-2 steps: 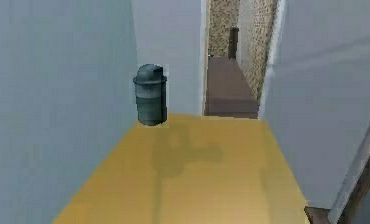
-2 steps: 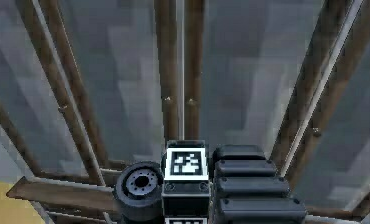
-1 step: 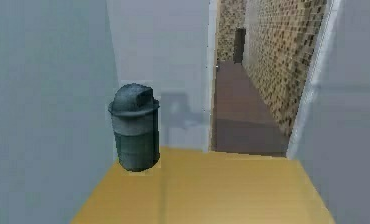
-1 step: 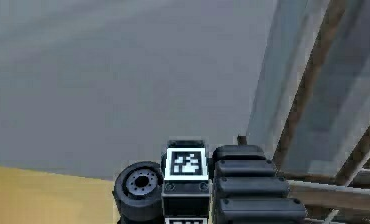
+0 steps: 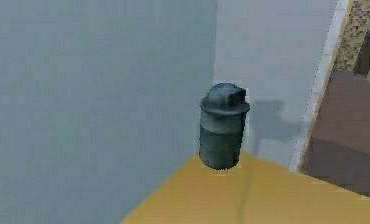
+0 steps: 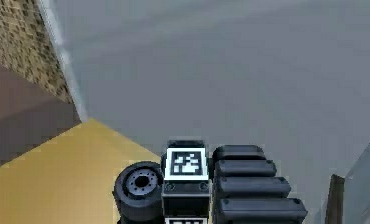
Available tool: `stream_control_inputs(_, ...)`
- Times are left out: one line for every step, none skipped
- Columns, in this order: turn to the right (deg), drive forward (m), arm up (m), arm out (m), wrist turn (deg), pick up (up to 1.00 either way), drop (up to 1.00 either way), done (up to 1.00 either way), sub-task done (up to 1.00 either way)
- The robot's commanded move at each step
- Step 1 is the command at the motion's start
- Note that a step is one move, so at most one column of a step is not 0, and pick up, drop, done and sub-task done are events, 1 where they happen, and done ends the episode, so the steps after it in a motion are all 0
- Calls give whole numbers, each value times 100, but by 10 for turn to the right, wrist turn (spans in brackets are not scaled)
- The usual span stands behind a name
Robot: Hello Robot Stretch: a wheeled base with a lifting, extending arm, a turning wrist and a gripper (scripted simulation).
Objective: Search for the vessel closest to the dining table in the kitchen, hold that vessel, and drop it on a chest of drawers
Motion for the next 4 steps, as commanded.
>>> stream_control_inputs(0, 5, 0, 0, 0, 0, 0, 0, 0)
stream_control_inputs(450, 0, 0, 0, 0, 0, 0, 0, 0)
stream_control_inputs(120, 0, 0, 0, 0, 0, 0, 0, 0)
stream_control_inputs(0, 100, 0, 0, 0, 0, 0, 0, 0)
